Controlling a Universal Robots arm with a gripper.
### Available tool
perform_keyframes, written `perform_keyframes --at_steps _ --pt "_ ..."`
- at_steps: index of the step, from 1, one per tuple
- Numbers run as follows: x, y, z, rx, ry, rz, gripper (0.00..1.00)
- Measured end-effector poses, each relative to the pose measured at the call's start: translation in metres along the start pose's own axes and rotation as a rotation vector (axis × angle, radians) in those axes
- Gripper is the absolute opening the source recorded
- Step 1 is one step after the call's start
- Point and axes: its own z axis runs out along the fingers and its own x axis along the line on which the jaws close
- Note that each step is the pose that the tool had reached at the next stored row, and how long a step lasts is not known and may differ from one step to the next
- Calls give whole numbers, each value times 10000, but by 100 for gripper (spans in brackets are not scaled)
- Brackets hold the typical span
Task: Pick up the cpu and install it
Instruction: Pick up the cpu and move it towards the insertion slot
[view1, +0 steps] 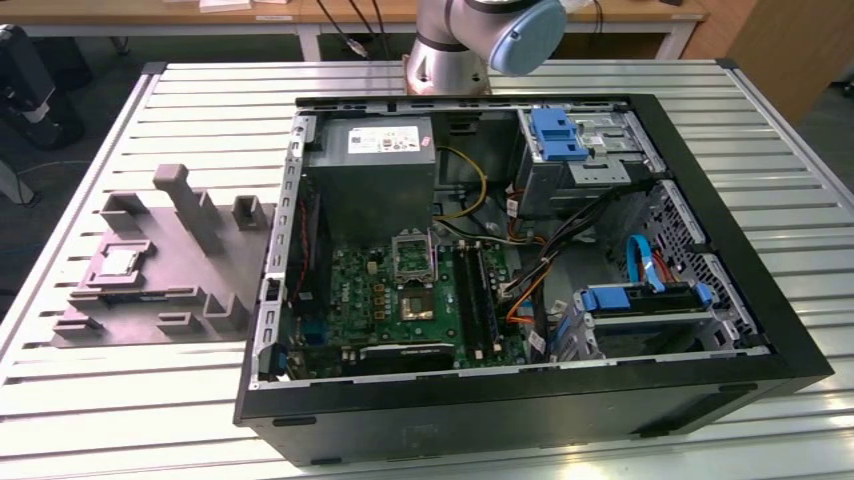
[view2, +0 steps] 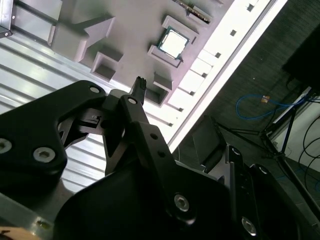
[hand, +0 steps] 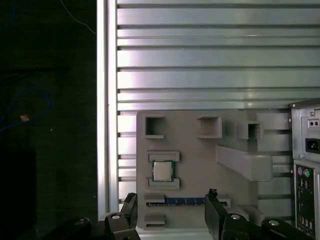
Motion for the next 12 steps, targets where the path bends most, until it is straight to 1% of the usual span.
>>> perform_keyframes --at_steps 12 --pt "1 -2 45 -1 -1 0 65"
